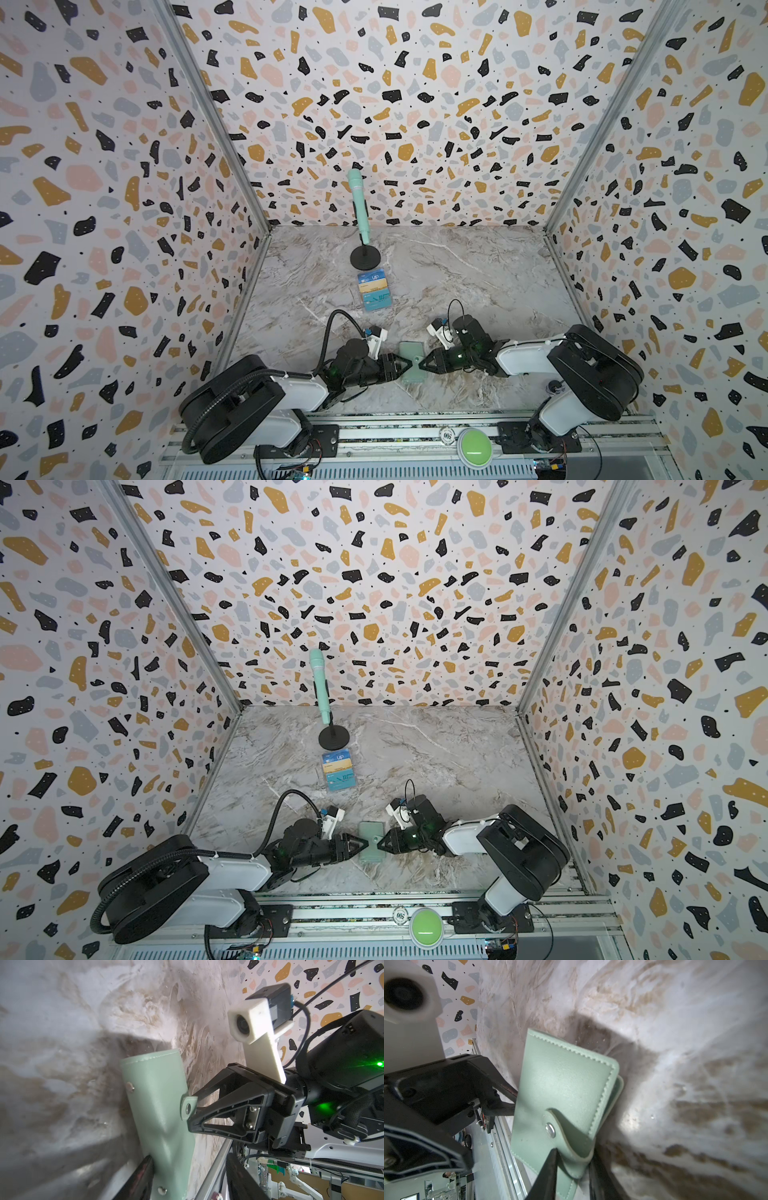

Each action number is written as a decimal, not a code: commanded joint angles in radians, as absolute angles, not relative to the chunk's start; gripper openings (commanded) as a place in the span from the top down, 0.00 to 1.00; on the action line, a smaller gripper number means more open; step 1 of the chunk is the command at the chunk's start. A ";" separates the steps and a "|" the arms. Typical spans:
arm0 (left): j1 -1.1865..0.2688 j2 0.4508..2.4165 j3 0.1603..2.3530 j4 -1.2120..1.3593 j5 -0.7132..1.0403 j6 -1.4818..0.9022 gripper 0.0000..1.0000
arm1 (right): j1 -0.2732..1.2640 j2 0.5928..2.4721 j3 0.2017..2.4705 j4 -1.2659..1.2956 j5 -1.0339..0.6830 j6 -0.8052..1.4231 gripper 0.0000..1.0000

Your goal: Take the credit cards out of the card holder

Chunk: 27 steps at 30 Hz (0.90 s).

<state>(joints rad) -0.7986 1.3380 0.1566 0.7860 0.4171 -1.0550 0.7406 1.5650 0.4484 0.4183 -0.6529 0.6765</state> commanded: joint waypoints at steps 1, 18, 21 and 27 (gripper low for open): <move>-0.804 1.315 0.194 0.792 0.397 -1.013 0.43 | 0.753 1.555 0.452 0.490 -0.749 0.695 0.73; -0.804 1.305 0.262 0.422 0.202 -0.891 0.36 | 0.755 1.577 0.487 0.375 -0.645 0.647 0.77; -0.804 1.317 0.256 0.467 0.245 -0.891 0.37 | 0.755 1.584 0.491 0.373 -0.636 0.647 0.78; -0.805 1.348 0.240 0.560 0.346 -0.906 0.37 | 0.755 1.601 0.493 0.399 -0.616 0.652 0.81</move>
<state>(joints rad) -0.7998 1.3312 0.2504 0.5293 0.2939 -0.9096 0.7513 1.5867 0.4667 0.4007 -0.6453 0.6640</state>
